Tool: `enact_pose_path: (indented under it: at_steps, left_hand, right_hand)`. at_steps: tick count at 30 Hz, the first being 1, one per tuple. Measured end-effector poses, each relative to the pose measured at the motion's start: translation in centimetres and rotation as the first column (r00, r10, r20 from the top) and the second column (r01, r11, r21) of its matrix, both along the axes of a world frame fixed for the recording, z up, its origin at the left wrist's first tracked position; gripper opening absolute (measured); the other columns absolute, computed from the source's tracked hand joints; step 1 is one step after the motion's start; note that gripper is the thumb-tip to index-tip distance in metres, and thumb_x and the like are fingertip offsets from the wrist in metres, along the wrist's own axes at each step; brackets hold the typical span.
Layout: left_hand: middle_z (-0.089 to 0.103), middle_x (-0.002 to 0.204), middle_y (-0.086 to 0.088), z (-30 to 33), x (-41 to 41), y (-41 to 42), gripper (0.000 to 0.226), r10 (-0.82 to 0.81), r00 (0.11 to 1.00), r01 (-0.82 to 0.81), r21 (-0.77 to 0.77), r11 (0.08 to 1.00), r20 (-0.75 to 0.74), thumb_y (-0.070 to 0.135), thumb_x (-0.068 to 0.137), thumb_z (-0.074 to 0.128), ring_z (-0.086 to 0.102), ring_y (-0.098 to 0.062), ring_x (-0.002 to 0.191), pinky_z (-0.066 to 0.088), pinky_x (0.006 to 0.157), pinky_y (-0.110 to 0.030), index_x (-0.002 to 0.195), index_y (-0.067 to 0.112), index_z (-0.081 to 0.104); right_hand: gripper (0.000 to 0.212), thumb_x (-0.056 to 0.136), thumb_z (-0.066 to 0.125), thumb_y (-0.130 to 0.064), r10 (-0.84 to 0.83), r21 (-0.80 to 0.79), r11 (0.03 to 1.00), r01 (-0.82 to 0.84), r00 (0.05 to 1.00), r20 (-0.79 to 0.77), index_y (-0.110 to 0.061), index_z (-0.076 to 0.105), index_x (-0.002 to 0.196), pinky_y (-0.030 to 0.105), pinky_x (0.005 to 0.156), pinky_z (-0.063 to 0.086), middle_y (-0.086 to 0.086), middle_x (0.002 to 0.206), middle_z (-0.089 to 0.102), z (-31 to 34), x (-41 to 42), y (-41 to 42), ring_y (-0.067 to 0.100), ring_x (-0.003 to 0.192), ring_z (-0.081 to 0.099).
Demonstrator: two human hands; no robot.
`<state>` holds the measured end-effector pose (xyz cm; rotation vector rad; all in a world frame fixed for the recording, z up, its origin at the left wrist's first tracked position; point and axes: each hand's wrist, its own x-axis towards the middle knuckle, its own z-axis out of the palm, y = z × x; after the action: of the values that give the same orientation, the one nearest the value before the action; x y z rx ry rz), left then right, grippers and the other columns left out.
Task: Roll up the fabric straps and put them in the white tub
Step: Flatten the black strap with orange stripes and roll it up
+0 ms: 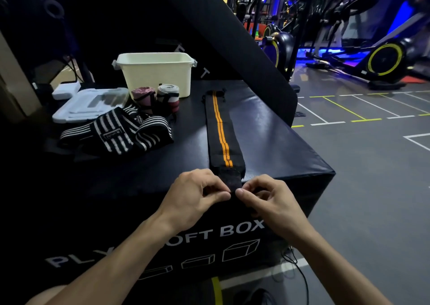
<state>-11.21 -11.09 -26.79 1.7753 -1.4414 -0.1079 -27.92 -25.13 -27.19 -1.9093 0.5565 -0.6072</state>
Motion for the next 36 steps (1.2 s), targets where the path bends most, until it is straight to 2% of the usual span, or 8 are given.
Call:
enact_pose_path:
  at_steps: [3,7,20,22,26,30,32,36]
  left_hand:
    - [0.073,0.085,0.018,0.2,-0.2,0.2,0.013,0.011,0.999,-0.011,-0.003,1.0,-0.039,0.032,0.083,0.084,0.069,-0.002,0.085,0.054,0.078,-0.026,0.095,0.033,0.08]
    - [0.071,0.079,0.014,0.1,-0.5,0.2,0.013,0.008,0.999,-0.007,-0.032,0.999,0.038,0.032,0.084,0.084,0.068,-0.005,0.078,0.054,0.072,-0.031,0.091,0.03,0.073]
    - [0.067,0.094,0.011,-1.0,-0.2,0.4,0.015,0.009,0.924,-0.004,-0.013,1.0,0.383,0.03,0.088,0.074,0.062,-0.012,0.086,0.056,0.074,-0.036,0.1,0.022,0.074]
    - [0.066,0.095,0.013,-1.0,-0.2,0.4,0.017,0.013,0.922,-0.013,-0.001,1.0,0.388,0.036,0.092,0.066,0.061,-0.011,0.087,0.057,0.07,-0.038,0.102,0.024,0.073]
    - [0.064,0.095,0.014,-0.8,-0.5,0.2,0.028,0.035,0.91,-0.047,0.018,0.999,0.414,0.046,0.095,0.05,0.057,-0.01,0.088,0.057,0.065,-0.039,0.1,0.028,0.07]
    - [0.064,0.097,0.015,-0.5,-0.4,0.1,0.014,0.069,0.94,-0.093,0.057,0.994,0.335,0.042,0.097,0.06,0.053,-0.006,0.093,0.055,0.073,-0.04,0.1,0.03,0.068]
    - [0.064,0.098,0.016,-0.6,-0.3,0.0,0.011,0.074,0.952,-0.101,0.076,0.992,0.298,0.04,0.098,0.063,0.05,-0.005,0.095,0.054,0.077,-0.04,0.101,0.031,0.068]
    - [0.064,0.094,0.018,-0.7,-0.2,-0.4,0.011,0.096,0.974,-0.117,0.091,0.989,0.207,0.039,0.097,0.064,0.043,-0.004,0.102,0.052,0.084,-0.038,0.1,0.03,0.069]
  right_hand:
    - [0.015,0.087,0.079,-0.023,0.038,0.249,0.968,-0.036,0.999,-0.002,-0.014,0.071,0.078,0.035,0.063,0.056,0.005,0.073,0.064,0.2,0.3,0.3,0.015,0.065,0.063]
    - [0.016,0.087,0.078,-0.021,0.026,0.383,0.924,-0.024,1.0,0.0,-0.008,0.07,0.08,0.027,0.06,0.052,0.004,0.069,0.061,0.4,0.7,0.5,0.012,0.061,0.058]
    - [0.021,0.09,0.075,-0.019,-0.032,0.437,0.898,0.057,0.997,-0.065,-0.009,0.064,0.075,0.023,0.051,0.047,-0.001,0.059,0.056,0.4,1.7,0.9,0.011,0.055,0.054]
    - [0.022,0.089,0.076,-0.021,-0.046,0.374,0.925,0.072,0.996,-0.077,-0.008,0.064,0.075,0.027,0.053,0.048,0.002,0.061,0.058,0.2,1.6,0.8,0.012,0.055,0.056]
    - [0.016,0.086,0.078,-0.031,-0.09,0.019,0.996,0.092,0.992,-0.084,-0.022,0.066,0.081,0.04,0.061,0.059,0.001,0.071,0.068,-0.1,1.1,0.6,0.017,0.061,0.068]
    - [0.015,0.084,0.082,-0.031,-0.036,-0.227,0.973,0.027,0.999,-0.036,-0.027,0.067,0.084,0.031,0.063,0.058,-0.003,0.077,0.07,0.0,0.4,0.4,0.013,0.066,0.068]
    - [0.014,0.083,0.083,-0.028,-0.026,-0.298,0.954,0.019,1.0,-0.018,-0.026,0.069,0.083,0.024,0.064,0.055,-0.006,0.075,0.071,0.0,0.4,0.4,0.01,0.067,0.068]
    - [0.013,0.086,0.081,-0.027,-0.046,-0.262,0.964,0.038,0.999,-0.025,-0.025,0.069,0.079,0.029,0.062,0.056,-0.005,0.069,0.071,-0.2,0.9,0.1,0.01,0.062,0.067]
